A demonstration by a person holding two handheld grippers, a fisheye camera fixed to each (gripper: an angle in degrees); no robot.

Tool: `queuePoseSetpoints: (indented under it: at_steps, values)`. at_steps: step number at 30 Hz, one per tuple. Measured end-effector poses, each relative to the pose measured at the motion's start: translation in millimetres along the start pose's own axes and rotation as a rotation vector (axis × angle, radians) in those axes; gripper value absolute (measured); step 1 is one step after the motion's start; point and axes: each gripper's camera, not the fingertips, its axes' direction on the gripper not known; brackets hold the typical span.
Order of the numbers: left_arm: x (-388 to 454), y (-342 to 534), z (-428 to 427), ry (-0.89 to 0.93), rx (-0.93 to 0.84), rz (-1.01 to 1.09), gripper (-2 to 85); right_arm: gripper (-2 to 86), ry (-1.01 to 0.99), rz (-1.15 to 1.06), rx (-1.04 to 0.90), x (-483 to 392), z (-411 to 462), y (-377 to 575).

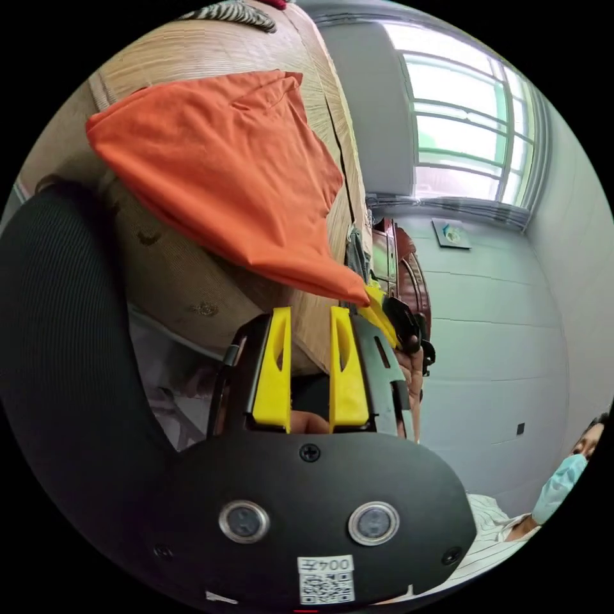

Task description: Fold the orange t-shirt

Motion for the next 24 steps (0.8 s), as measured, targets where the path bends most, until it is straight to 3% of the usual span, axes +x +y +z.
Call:
queuePoseSetpoints:
  at_steps: [6,24]
  values:
    - [1.0,-13.2,-9.5,0.124,0.148,-0.031,13.9,2.8,-0.016,-0.005,0.008,-9.5,-6.9,-3.2]
    - [-7.6,-42.6,-6.9,0.224,0.215,-0.126,18.9,2.7,-0.053,-0.007,0.019,1.3,-22.2,1.3]
